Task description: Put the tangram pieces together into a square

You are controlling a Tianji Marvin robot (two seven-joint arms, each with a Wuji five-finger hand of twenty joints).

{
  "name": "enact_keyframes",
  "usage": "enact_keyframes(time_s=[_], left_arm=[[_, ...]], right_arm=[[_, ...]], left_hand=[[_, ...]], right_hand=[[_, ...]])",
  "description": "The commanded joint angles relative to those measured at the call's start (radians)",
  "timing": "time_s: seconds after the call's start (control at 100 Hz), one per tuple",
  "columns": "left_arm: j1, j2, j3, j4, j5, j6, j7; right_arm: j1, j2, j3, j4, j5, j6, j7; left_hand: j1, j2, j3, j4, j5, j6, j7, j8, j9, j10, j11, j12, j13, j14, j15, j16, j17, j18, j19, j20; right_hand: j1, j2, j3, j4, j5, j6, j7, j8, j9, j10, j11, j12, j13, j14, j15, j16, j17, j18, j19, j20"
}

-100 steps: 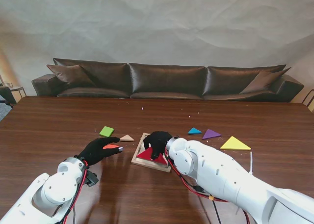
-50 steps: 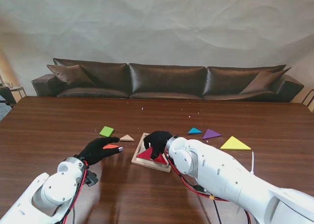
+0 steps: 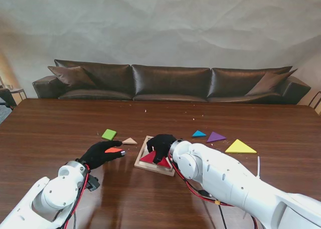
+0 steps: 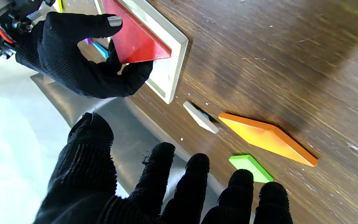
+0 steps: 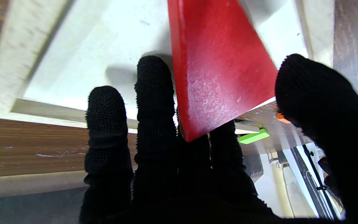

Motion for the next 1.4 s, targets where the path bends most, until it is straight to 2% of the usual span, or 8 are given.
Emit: enact_keyframes(time_s=[0.0,0.32,0.5,0.97,1.39], left_arm=[[0.005,0.001,-0.002,-0.007,0.001,0.004,-0.020],[0.009,0.003,-0.006,-0.014,0.007,0.007,-0.026],[0.007,0.005,-0.009,-0.013,0.012,0.005,-0.035],[0.009,0.007,-0.012,-0.020,0.023,0.011,-0.042],[0.016,0.007,-0.017,-0.026,0.027,0.010,-0.041]], right_arm=[[-0.018,0.006,-0.003,0.000,-0.005,0.004,0.021],[-0.020,0.015,-0.007,-0.017,-0.029,0.021,0.021],[-0.021,0.018,-0.010,-0.021,-0.031,0.029,0.029],[-0.023,0.015,-0.011,-0.014,-0.038,0.021,0.012],[-0.056,0.038,0.016,-0.081,-0.051,0.045,0.024]], left_hand=[[0.006,0.027,-0.015,0.021,0.005,0.000,0.000,-0.003,0.023,0.000,-0.002,0.012,0.006,-0.007,0.003,0.009,0.002,-0.018,-0.003,0.002],[0.006,0.027,-0.016,0.021,0.005,0.002,-0.001,-0.003,0.023,0.002,-0.001,0.012,0.005,-0.006,0.002,0.009,0.003,-0.017,-0.003,0.001],[0.007,0.026,-0.016,0.021,0.006,0.001,0.000,-0.003,0.024,0.003,-0.001,0.012,0.008,-0.005,0.004,0.009,0.003,-0.016,-0.003,0.001],[0.006,0.028,-0.016,0.021,0.004,-0.001,-0.001,-0.003,0.020,0.002,-0.003,0.012,0.008,-0.008,0.004,0.009,0.004,-0.017,-0.003,0.001],[0.005,0.028,-0.017,0.021,0.003,0.000,-0.001,-0.003,0.020,0.003,-0.002,0.012,0.008,-0.007,0.004,0.009,0.004,-0.017,-0.003,0.001]], right_hand=[[-0.047,0.027,-0.010,0.007,-0.042,0.012,-0.003,-0.023,-0.060,0.069,-0.082,-0.089,-0.035,0.009,0.005,-0.006,-0.134,0.010,-0.012,-0.013],[-0.108,0.108,-0.057,0.006,-0.140,0.010,-0.036,-0.047,-0.201,0.077,-0.107,-0.107,-0.167,0.047,-0.060,-0.039,-0.243,0.029,-0.058,-0.025],[-0.123,0.122,-0.067,0.010,-0.164,0.014,-0.036,-0.052,-0.249,0.081,-0.099,-0.110,-0.215,0.055,-0.064,-0.052,-0.270,0.028,-0.066,-0.024],[-0.119,0.116,-0.059,0.009,-0.085,0.009,0.005,-0.021,-0.181,0.069,-0.059,-0.097,-0.134,0.012,0.045,-0.024,-0.217,-0.004,-0.009,-0.005],[-0.113,0.120,-0.057,0.010,-0.047,0.013,0.012,0.013,-0.144,0.070,-0.054,-0.087,-0.064,-0.005,0.099,-0.007,-0.165,0.002,0.038,0.011]])
